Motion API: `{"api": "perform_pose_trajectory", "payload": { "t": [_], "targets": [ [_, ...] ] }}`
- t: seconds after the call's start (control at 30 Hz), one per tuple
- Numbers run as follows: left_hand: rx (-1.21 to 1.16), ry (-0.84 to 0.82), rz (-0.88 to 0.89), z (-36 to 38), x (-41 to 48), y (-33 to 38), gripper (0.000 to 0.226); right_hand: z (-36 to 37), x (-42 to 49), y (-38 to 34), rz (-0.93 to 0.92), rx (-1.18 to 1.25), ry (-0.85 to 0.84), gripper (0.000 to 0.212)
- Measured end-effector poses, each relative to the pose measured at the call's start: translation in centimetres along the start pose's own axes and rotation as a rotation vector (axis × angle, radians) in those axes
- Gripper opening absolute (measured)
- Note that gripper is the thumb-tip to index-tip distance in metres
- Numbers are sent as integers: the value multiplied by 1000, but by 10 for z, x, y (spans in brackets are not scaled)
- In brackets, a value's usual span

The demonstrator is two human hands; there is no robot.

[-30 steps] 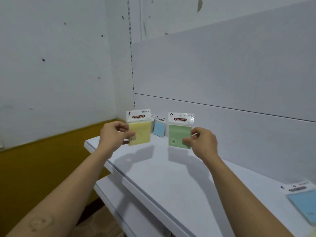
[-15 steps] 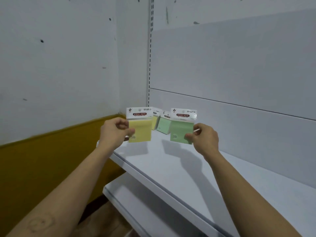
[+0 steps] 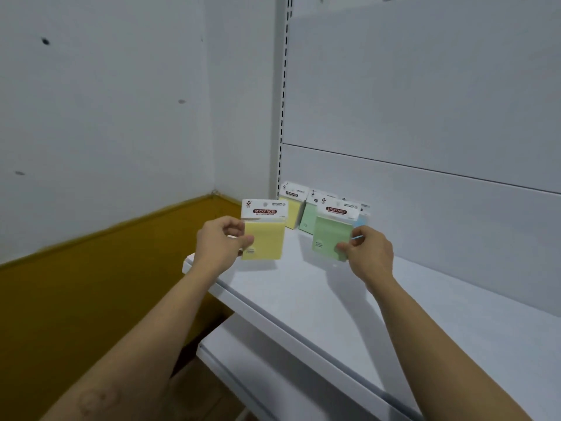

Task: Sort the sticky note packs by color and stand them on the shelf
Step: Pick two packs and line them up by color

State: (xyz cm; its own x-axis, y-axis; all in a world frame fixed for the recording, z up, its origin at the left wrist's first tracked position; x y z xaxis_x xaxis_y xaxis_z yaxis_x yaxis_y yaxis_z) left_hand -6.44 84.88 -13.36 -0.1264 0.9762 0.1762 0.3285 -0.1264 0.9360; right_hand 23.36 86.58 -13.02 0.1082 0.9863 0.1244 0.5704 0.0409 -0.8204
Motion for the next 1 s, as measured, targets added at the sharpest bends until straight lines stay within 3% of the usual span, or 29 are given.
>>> {"api": "perform_pose_trajectory", "payload": {
  "t": [0.5, 0.7, 1.0],
  "targets": [
    [62, -21, -24, 30, 115, -21, 19, 64, 127, 33, 47, 60, -15, 20],
    [59, -83, -39, 38, 159, -40, 19, 77, 145, 35, 84, 20, 67, 14],
    [37, -244, -2, 69, 233, -62, 20, 91, 144, 40, 113, -124, 153, 27]
  ]
}}
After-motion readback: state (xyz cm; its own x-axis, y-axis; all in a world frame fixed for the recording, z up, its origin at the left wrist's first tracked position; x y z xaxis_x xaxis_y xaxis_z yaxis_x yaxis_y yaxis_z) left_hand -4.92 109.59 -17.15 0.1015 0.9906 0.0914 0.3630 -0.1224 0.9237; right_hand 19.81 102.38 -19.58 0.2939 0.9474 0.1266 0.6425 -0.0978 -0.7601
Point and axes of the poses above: each hand's wrist, its own x-axis towards the middle knuckle, its own z-axis out of the palm, y = z × x, the point moved 6 cm from there along x, towards the middle knuckle, and after that the axes turned 14 degrees about -y, right-handed, at the moved point
